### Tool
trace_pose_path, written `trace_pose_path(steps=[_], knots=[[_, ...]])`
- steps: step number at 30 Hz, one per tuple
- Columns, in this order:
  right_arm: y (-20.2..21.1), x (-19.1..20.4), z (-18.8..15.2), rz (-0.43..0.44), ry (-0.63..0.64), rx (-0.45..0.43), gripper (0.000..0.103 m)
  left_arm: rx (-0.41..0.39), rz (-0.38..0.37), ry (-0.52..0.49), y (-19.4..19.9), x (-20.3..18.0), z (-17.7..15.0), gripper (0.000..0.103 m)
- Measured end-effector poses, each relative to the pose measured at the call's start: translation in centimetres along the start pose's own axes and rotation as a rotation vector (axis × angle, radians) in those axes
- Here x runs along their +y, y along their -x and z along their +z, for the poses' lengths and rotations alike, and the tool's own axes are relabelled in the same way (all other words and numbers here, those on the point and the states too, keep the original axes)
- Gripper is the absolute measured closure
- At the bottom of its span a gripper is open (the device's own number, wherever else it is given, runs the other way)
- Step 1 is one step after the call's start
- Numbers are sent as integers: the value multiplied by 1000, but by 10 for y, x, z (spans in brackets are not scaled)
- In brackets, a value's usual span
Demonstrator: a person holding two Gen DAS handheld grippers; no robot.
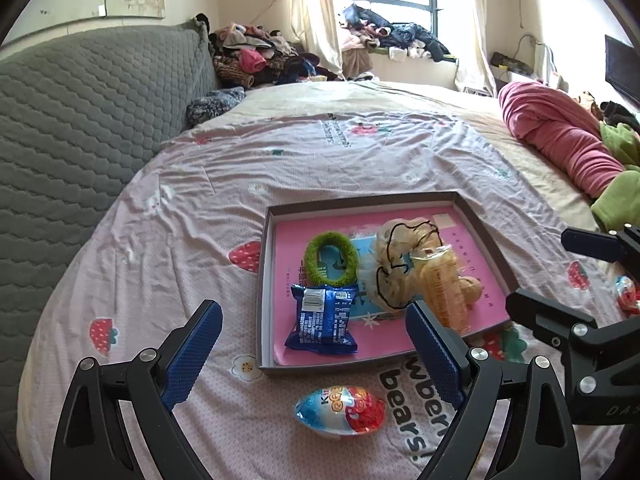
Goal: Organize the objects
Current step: 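Lift both tools away from the tray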
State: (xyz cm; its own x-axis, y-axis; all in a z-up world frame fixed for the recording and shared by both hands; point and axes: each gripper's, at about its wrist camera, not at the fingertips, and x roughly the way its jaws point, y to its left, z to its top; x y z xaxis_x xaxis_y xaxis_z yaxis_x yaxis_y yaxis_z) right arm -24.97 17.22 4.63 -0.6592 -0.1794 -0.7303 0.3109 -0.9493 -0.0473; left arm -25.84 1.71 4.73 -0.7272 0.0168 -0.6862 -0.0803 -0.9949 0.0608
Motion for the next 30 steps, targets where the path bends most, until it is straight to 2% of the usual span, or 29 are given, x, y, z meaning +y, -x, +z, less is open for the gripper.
trace_pose_path(steps=[14,30], knots=[[68,8,1,-13,-3,-60,11,-56,3,11,68,5,-1,9],[138,31,-34,-16,14,-89,6,-85,16,13,144,14,-34,9]])
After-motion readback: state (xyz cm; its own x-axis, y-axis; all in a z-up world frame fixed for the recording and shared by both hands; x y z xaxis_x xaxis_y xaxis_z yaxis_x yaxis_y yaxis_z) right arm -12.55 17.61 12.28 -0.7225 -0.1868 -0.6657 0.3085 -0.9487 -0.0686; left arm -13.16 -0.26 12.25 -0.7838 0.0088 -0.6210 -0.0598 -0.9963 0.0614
